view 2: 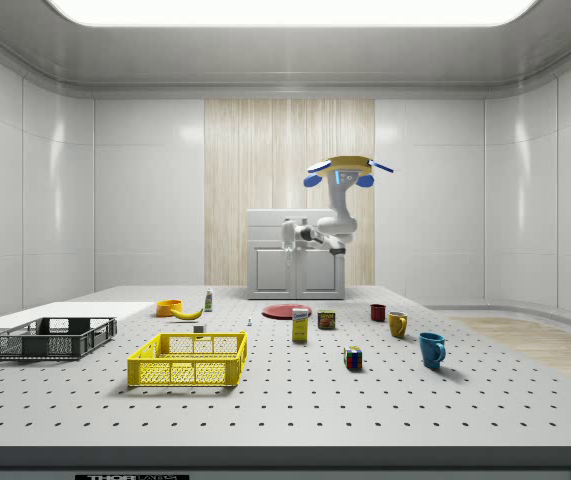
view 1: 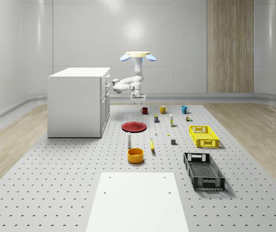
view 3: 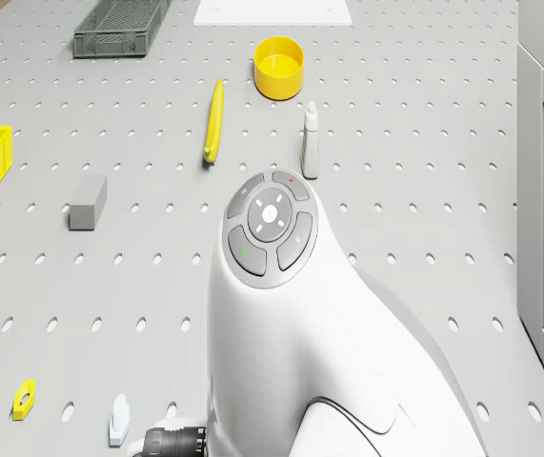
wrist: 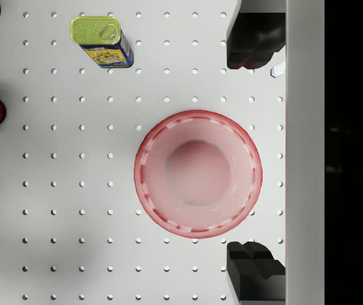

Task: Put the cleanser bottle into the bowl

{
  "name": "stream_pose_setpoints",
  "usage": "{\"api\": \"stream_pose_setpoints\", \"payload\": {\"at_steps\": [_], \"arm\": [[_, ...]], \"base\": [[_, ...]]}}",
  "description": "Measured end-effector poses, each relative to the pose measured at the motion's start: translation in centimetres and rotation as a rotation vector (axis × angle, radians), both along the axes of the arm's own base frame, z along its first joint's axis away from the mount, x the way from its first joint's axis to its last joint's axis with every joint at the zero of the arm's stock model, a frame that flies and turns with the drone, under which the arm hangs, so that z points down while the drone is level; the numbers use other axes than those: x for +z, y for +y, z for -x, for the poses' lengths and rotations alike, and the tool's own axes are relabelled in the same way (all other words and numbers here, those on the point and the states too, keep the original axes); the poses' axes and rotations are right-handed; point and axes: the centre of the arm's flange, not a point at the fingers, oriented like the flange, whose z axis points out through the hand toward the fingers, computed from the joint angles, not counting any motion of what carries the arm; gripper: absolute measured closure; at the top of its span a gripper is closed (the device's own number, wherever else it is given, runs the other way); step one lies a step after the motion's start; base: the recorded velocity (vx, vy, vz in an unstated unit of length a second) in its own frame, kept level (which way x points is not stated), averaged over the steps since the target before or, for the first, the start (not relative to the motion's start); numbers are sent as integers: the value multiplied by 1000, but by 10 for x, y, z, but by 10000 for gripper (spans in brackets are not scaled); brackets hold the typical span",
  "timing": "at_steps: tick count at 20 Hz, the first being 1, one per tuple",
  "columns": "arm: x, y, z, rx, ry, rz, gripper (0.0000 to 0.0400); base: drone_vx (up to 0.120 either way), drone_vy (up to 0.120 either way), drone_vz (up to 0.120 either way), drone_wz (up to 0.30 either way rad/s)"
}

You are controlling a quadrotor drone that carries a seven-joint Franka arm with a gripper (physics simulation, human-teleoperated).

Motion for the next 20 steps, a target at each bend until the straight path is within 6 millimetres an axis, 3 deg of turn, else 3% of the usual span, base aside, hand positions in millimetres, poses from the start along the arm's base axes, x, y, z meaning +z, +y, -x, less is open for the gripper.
{"api": "stream_pose_setpoints", "payload": {"at_steps": [12,17,20], "arm": [[0,0,0,0,0,0,0],[0,0,0,0,0,0,0],[0,0,0,0,0,0,0]], "base": [[120,0,0,0],[120,112,0,0],[120,13,0,0]]}}
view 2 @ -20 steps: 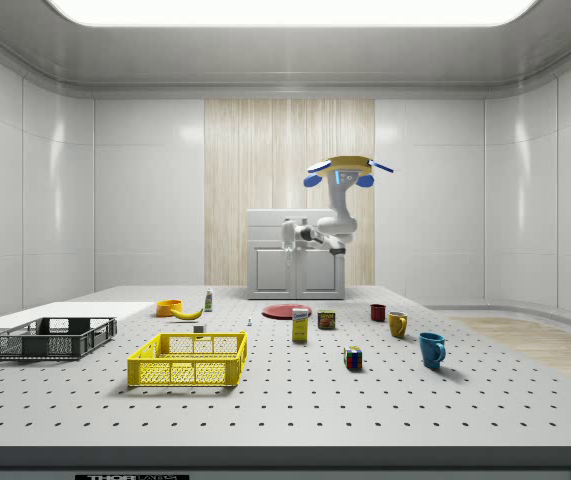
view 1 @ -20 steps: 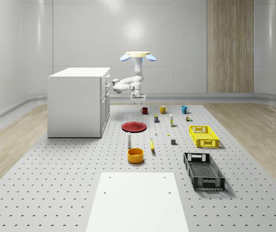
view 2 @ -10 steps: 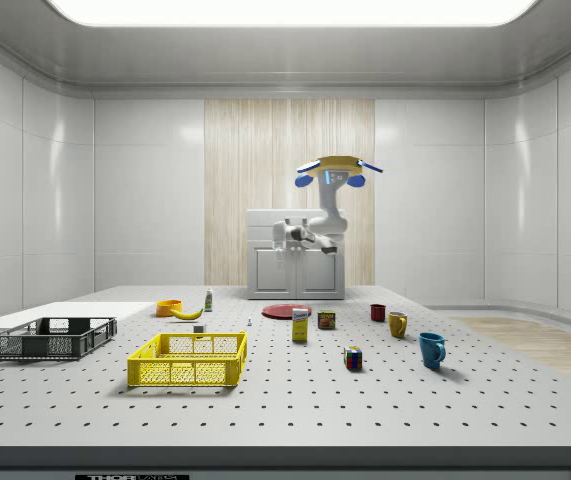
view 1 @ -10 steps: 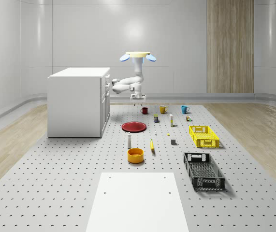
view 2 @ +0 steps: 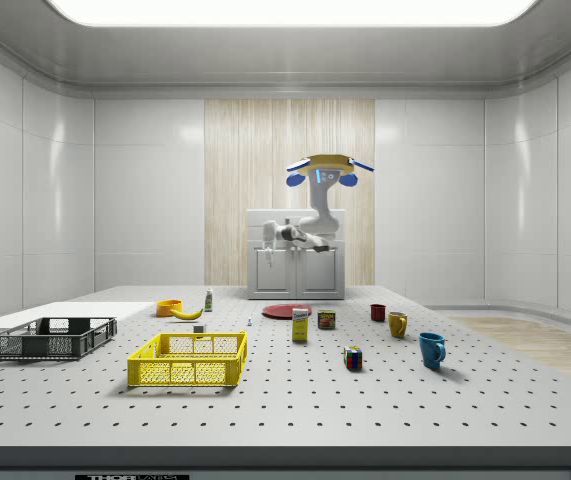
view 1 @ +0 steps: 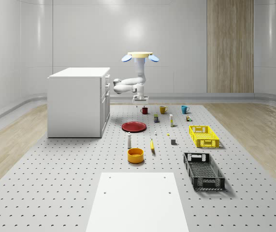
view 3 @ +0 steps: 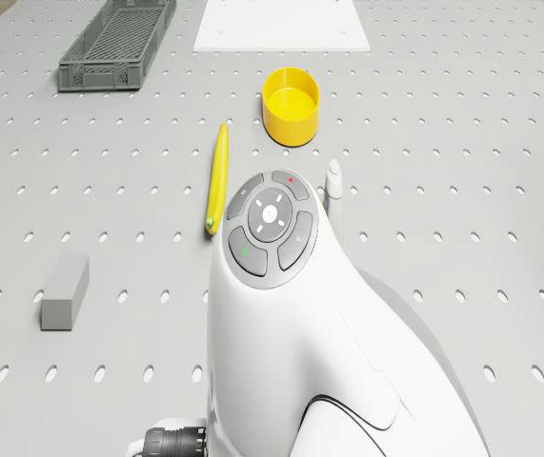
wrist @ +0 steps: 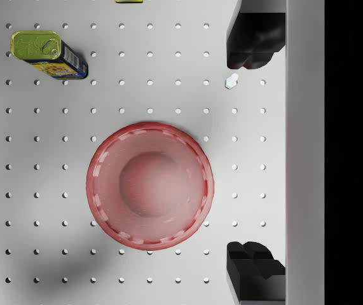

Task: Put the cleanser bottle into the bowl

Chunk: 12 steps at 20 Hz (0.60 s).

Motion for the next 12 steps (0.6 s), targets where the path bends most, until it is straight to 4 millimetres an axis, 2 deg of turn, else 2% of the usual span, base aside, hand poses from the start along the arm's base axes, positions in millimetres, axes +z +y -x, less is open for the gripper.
{"api": "stream_pose_setpoints", "payload": {"at_steps": [4,6,8,12], "arm": [[0,0,0,0,0,0,0],[0,0,0,0,0,0,0],[0,0,0,0,0,0,0],[0,0,0,0,0,0,0]], "base": [[120,0,-10,0],[120,0,-120,0],[120,0,-20,0],[120,0,-90,0]]}}
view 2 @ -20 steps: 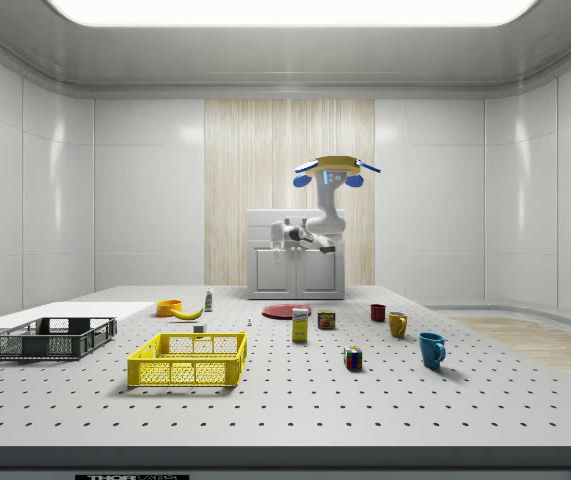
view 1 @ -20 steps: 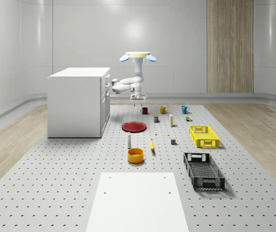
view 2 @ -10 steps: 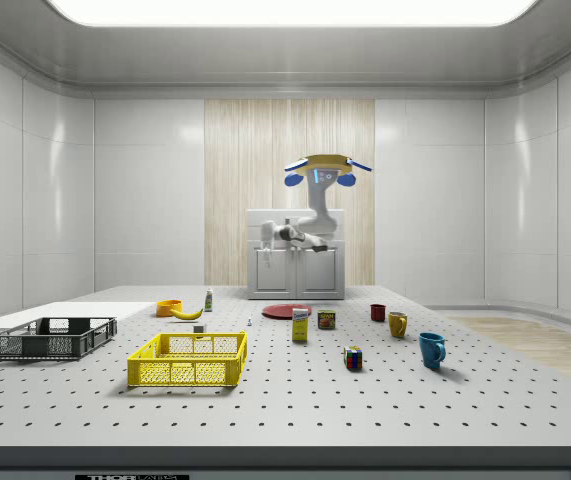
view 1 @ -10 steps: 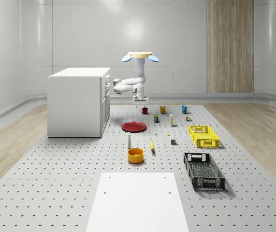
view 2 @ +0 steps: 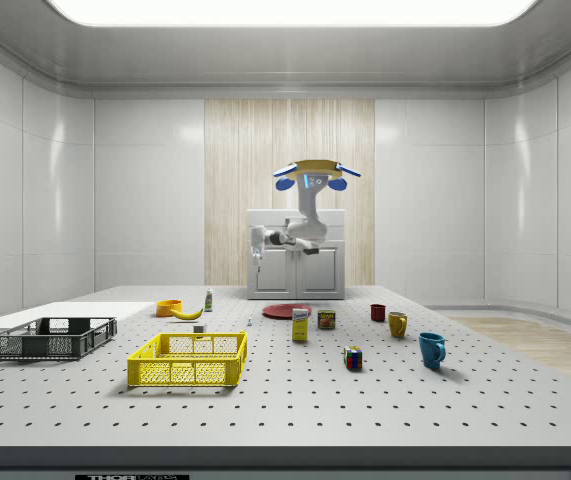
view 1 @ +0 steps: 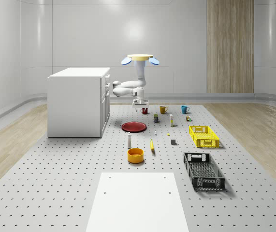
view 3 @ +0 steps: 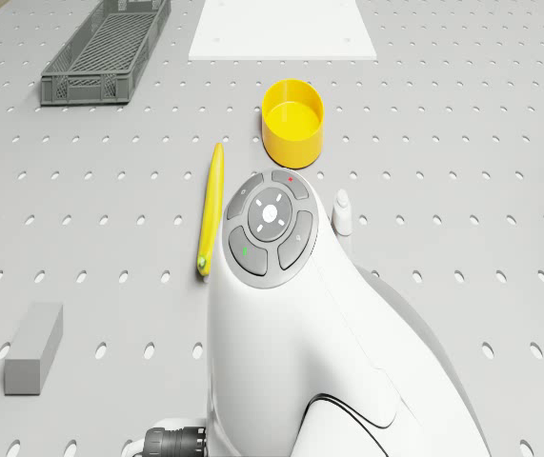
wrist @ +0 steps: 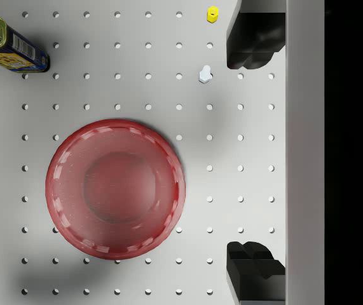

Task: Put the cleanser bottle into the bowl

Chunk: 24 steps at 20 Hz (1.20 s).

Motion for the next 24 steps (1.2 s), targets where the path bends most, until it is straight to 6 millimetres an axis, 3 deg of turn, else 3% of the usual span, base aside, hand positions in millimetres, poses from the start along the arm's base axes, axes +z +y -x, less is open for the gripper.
{"api": "stream_pose_setpoints", "payload": {"at_steps": [5,16,24], "arm": [[0,0,0,0,0,0,0],[0,0,0,0,0,0,0],[0,0,0,0,0,0,0]], "base": [[120,0,-72,0],[120,0,0,0],[120,0,-40,0]]}}
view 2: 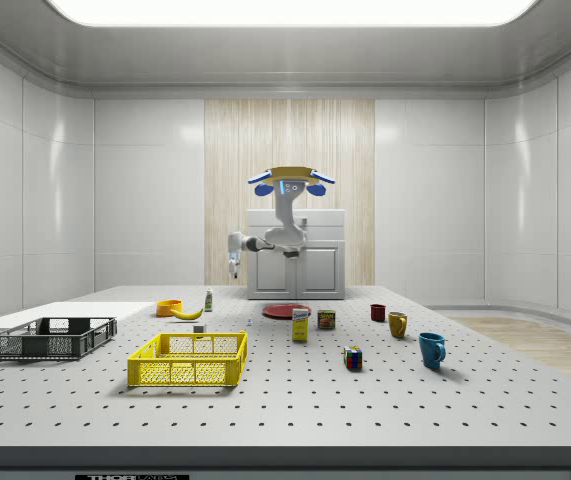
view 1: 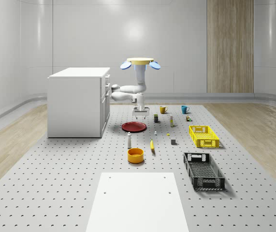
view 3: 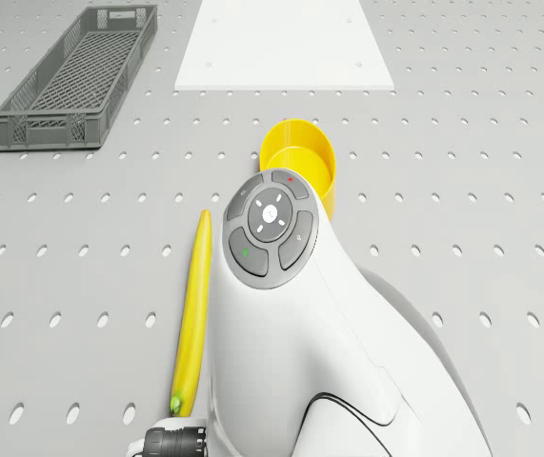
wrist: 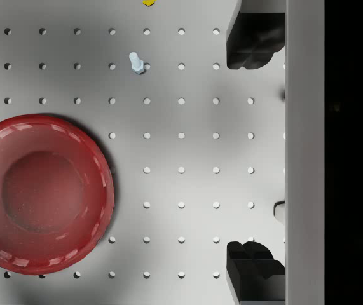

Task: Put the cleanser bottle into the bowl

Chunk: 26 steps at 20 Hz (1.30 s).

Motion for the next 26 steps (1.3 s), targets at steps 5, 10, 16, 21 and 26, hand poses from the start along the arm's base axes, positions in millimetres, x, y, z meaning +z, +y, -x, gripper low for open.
{"api": "stream_pose_setpoints", "payload": {"at_steps": [5,10,16,21,26], "arm": [[0,0,0,0,0,0,0],[0,0,0,0,0,0,0],[0,0,0,0,0,0,0],[0,0,0,0,0,0,0],[0,0,0,0,0,0,0]], "base": [[120,0,-56,0],[120,0,-16,0],[120,0,0,0],[120,0,0,0],[120,0,0,0]]}}
